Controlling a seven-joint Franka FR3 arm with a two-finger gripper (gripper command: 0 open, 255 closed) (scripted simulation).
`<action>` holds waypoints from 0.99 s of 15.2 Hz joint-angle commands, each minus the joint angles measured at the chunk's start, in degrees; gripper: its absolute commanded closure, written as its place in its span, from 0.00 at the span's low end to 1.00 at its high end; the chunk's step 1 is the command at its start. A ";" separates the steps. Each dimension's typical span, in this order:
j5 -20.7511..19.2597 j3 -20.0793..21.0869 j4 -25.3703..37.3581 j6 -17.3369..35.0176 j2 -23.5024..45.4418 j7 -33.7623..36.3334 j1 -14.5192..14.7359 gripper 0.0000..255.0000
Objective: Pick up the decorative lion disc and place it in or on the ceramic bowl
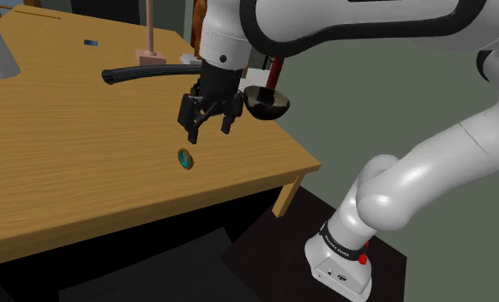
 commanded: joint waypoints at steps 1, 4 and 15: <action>-1.13 2.79 2.18 1.80 4.04 3.66 -0.19 0.00; -2.84 5.29 4.01 3.85 8.20 7.20 -0.33 0.00; -3.16 6.00 0.15 9.05 9.66 7.59 -0.29 0.00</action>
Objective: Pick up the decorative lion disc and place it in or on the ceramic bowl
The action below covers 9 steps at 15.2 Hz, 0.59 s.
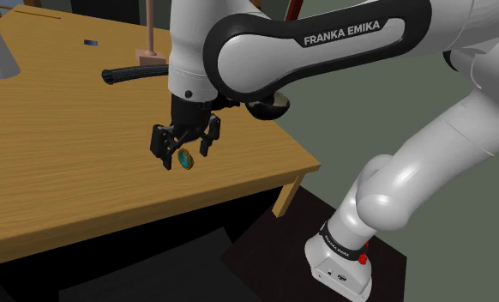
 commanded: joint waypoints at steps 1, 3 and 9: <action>-0.01 0.01 -0.01 0.04 0.03 0.01 0.00 0.00; -0.01 0.01 -0.01 0.03 0.02 0.01 0.00 0.00; -0.01 0.01 -0.01 0.03 0.02 0.01 0.00 1.00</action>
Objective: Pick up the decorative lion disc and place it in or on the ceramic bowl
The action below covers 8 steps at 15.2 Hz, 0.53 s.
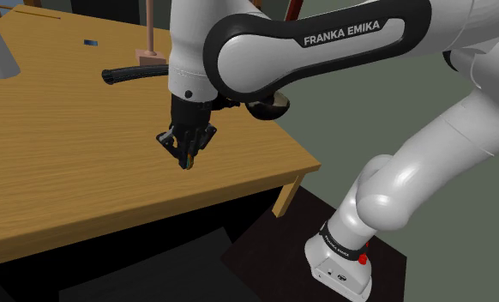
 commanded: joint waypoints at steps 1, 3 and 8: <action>0.00 0.00 0.00 0.00 0.00 0.00 0.00 1.00; 0.00 0.00 0.00 0.00 0.00 0.00 0.00 1.00; 0.17 -0.34 1.72 -2.37 -0.71 -0.21 -0.01 1.00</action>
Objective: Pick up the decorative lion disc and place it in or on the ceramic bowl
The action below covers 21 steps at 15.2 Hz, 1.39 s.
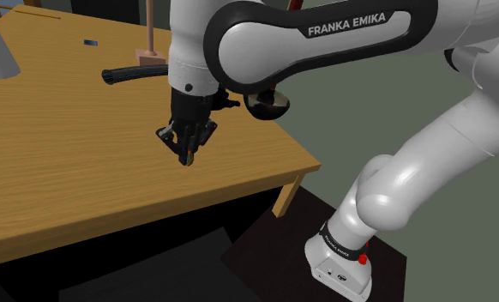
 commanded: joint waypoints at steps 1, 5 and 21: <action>0.11 -0.24 1.00 -1.45 -0.46 -0.18 -0.02 1.00; 0.21 -0.65 3.50 -4.58 -1.15 -0.36 -0.07 1.00; -0.24 -1.79 15.41 -16.92 -1.60 -0.30 -0.54 1.00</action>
